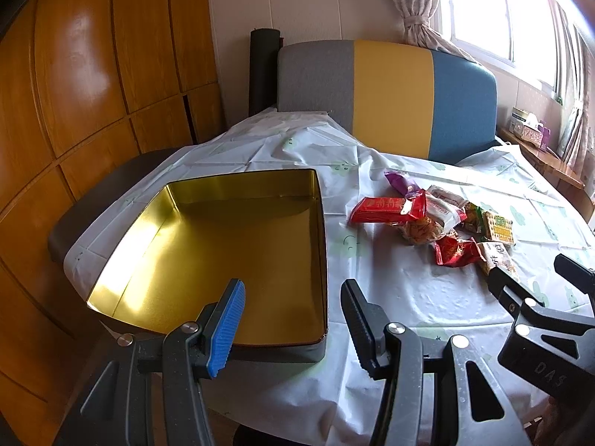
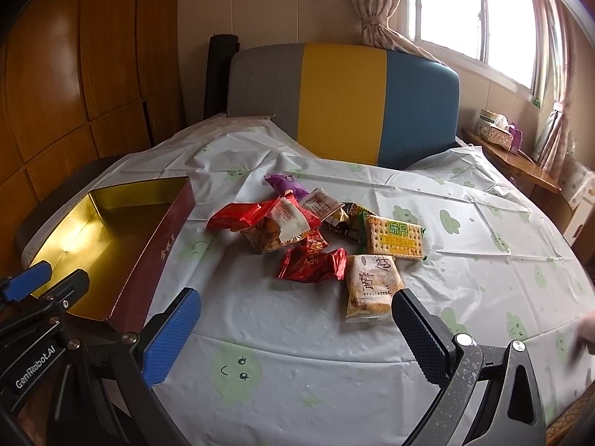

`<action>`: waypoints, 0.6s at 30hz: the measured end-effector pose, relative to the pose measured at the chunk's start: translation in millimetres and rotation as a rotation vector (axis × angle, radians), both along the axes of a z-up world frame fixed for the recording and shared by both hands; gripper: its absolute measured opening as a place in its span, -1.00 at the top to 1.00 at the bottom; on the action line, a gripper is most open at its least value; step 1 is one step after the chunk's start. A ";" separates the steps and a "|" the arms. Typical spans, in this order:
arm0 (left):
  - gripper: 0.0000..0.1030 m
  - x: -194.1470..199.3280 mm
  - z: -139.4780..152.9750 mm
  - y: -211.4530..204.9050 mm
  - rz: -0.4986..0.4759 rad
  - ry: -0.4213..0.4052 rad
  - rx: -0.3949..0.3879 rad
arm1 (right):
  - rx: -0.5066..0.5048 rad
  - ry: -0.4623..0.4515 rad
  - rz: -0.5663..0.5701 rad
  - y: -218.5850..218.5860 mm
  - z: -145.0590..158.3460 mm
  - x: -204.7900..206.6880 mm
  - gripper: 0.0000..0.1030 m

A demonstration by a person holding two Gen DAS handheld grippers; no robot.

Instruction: Organize snacks

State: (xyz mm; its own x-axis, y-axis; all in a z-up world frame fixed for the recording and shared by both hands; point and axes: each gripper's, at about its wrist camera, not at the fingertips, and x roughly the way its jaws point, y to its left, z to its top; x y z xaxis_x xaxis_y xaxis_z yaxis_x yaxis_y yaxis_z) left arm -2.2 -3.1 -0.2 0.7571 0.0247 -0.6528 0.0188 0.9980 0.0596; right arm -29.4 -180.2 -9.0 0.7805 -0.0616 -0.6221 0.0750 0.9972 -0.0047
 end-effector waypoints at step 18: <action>-0.06 -1.9 3.8 1.4 0.002 -0.005 0.000 | 0.003 -0.004 -0.001 -0.5 1.4 -1.5 -1.00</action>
